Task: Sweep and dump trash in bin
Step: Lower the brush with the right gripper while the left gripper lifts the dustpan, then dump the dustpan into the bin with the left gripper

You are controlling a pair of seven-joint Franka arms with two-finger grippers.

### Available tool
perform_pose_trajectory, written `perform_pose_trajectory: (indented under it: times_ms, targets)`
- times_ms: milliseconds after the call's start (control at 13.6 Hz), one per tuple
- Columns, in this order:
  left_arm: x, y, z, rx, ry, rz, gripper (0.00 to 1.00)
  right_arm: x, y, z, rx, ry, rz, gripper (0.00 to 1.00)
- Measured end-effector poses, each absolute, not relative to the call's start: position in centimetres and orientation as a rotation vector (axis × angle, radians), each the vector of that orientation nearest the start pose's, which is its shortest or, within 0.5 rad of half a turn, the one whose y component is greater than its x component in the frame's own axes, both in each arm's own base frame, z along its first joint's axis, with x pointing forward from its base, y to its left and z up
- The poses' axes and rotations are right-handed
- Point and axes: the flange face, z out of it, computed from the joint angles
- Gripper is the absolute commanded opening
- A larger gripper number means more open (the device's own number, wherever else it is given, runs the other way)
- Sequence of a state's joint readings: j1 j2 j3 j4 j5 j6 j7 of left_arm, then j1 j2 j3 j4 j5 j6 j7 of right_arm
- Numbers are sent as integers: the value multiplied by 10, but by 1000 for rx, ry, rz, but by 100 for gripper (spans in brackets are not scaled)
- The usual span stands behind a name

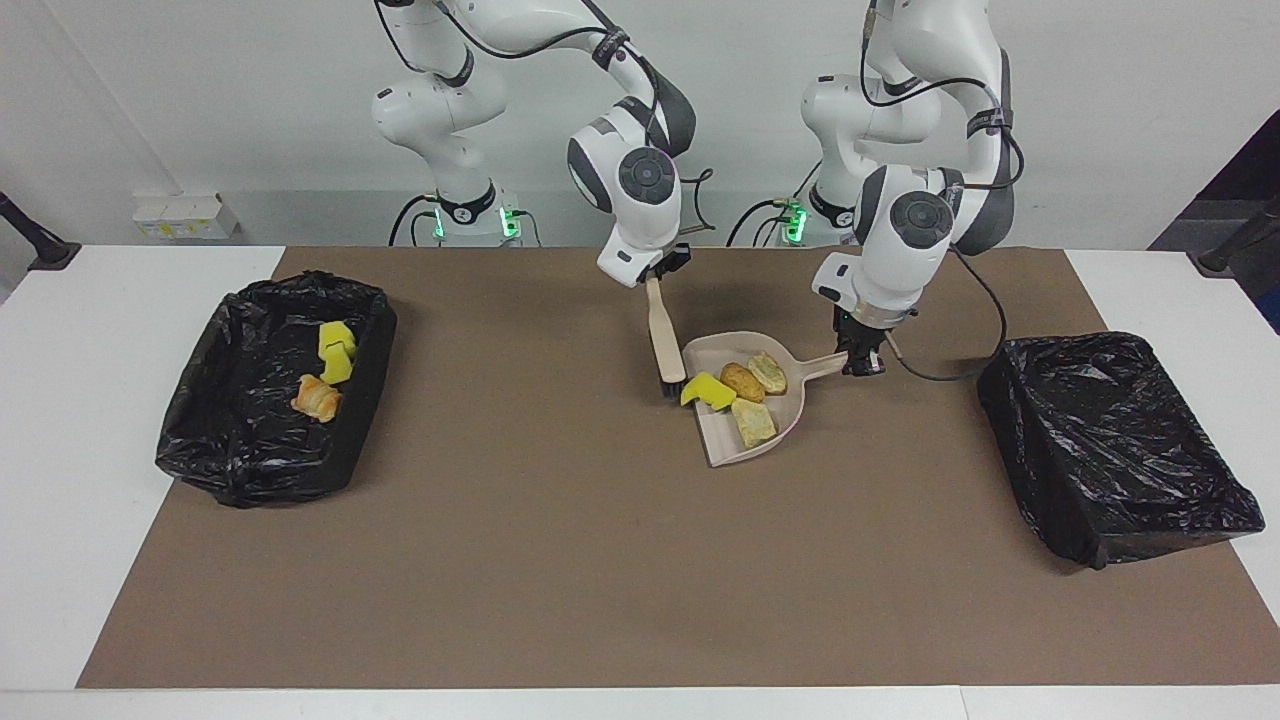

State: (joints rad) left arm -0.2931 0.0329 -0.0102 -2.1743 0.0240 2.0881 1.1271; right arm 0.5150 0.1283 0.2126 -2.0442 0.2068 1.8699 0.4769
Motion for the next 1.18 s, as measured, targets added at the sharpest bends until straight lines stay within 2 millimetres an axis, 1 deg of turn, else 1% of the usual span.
perform_pose_trajectory:
  times_ms: [221, 368, 515, 588, 735, 809, 882, 1029, 1176]
  targets:
    - [501, -159, 368, -2372, 2096, 186, 0, 391, 361, 362, -3140, -294, 583, 0]
    - [500, -161, 368, -2377, 2090, 187, 0, 389, 358, 366, -3156, -306, 593, 0]
    - [500, -161, 368, -2376, 2090, 185, 0, 386, 355, 379, -3165, -312, 607, 0]
    - [500, -160, 369, -2373, 2093, 182, 0, 385, 352, 388, -3169, -311, 615, 0]
    - [502, -157, 377, -2333, 2134, 158, 0, 382, 343, 407, -3168, -259, 632, 0]
    - [504, -149, 385, -2313, 2152, 135, 0, 381, 342, 411, -3151, -185, 648, 0]
    - [507, -136, 395, -2284, 2180, 105, 0, 381, 341, 412, -3124, -114, 674, 0]
    - [511, -105, 413, -2265, 2231, 22, 0, 380, 340, 407, -3067, -30, 727, 0]
    - [514, -76, 426, -2291, 2243, -61, 0, 379, 341, 398, -3016, 22, 716, 0]
